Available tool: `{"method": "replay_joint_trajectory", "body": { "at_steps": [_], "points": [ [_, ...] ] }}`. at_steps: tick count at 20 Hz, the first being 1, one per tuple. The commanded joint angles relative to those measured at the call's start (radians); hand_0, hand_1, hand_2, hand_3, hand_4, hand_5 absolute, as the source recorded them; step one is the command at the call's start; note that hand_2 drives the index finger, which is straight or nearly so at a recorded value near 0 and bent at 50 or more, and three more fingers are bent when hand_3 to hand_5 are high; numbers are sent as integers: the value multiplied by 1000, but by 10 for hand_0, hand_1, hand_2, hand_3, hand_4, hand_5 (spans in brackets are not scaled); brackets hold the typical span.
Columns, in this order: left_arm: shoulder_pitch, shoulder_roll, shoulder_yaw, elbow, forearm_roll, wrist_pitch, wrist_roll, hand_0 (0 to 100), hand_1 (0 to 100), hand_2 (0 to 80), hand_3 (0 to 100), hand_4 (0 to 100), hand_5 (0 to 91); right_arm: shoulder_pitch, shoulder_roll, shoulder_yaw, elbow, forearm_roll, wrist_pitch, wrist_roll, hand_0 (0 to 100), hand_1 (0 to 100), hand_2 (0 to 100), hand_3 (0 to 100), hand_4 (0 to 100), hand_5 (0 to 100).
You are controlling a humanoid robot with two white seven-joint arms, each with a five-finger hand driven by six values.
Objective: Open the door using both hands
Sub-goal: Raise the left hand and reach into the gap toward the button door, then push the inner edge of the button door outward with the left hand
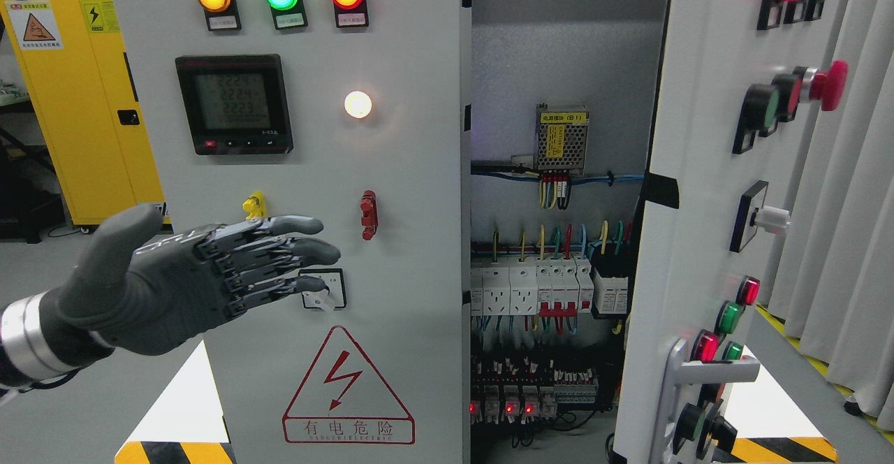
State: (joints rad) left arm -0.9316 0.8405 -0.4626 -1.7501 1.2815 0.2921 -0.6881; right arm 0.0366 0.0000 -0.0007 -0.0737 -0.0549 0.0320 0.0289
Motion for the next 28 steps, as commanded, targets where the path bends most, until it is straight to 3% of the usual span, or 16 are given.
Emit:
{"method": "replay_joint_trajectory", "body": {
  "at_steps": [1, 6, 14, 23, 28],
  "points": [
    [-145, -306, -303, 125, -5, 1, 41, 33, 141, 99, 222, 4, 0, 0, 6, 2, 0, 0, -1, 0, 214, 108, 0, 0, 0, 0],
    [-222, -380, -352, 149, 2, 1, 59, 33, 130, 81, 189, 4, 0, 0, 9, 2, 0, 1, -3, 0, 214, 107, 0, 0, 0, 0],
    [-325, -517, -413, 273, 4, 1, 61, 0, 89, 76, 226, 60, 0, 0, 9, 2, 0, 0, -4, 2, 214, 107, 0, 0, 0, 0],
    [-384, -566, -465, 319, 15, -2, 61, 0, 76, 72, 226, 73, 0, 3, 11, 2, 2, 0, -6, 0, 215, 105, 0, 0, 0, 0],
    [-409, -610, -498, 350, 33, -8, 62, 0, 0, 52, 169, 77, 0, 3, 11, 2, 0, 0, -6, 2, 215, 105, 0, 0, 0, 0]
  ]
}}
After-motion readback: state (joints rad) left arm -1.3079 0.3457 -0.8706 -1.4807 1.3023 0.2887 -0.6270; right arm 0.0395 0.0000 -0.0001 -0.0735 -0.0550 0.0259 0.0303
